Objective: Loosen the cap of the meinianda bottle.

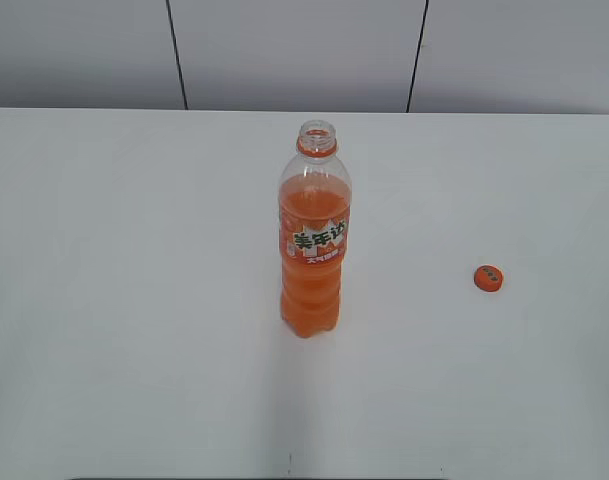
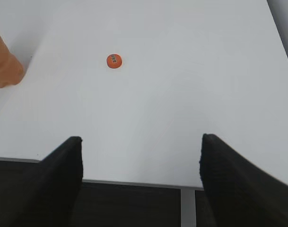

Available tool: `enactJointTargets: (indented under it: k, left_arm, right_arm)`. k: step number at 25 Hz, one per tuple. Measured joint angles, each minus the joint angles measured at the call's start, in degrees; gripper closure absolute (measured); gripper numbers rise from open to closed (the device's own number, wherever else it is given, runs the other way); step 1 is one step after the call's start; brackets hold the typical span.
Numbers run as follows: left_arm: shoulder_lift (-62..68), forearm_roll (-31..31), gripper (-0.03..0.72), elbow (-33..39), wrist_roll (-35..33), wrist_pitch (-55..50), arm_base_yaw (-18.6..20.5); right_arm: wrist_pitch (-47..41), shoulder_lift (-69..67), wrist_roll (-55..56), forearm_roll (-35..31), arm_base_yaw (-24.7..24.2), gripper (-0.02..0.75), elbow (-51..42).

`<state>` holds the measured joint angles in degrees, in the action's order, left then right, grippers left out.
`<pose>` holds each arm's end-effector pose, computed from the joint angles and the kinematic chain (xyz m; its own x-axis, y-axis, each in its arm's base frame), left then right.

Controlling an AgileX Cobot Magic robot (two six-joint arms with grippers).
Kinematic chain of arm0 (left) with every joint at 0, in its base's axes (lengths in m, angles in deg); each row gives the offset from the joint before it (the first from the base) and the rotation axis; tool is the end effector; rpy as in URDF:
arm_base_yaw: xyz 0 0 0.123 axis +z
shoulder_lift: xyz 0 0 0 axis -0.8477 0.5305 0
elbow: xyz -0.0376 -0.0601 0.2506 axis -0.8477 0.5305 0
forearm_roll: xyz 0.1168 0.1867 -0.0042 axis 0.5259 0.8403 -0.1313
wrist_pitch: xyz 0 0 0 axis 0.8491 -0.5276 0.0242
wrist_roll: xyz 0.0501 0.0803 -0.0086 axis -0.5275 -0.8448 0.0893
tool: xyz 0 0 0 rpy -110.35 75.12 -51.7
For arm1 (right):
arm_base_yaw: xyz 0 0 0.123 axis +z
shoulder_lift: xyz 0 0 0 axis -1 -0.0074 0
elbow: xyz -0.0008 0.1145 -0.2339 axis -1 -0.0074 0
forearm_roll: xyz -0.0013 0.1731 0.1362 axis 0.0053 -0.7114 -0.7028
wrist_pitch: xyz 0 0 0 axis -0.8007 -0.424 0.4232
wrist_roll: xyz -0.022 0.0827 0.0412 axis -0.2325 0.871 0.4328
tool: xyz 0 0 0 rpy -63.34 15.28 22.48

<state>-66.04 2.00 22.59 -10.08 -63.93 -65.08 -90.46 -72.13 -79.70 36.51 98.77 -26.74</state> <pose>-0.0092 0.0021 0.2672 -0.4329 0.0149 -0.9013 0.0989 0.9946 -0.0311 -0.0155 -0.0025 0.2603 -0.5160 -0.0960 -0.8512 -0.1660 0.9861 -0.0105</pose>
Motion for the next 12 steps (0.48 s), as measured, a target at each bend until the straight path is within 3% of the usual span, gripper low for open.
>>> enactJointTargets:
  k: [12]
  left_arm:
    - [0.0, 0.0, 0.218, 0.0, -3.2, 0.0, 0.0]
  right_arm:
    - [4.8, 0.0, -0.7, 0.0, 0.0, 0.160, -2.0]
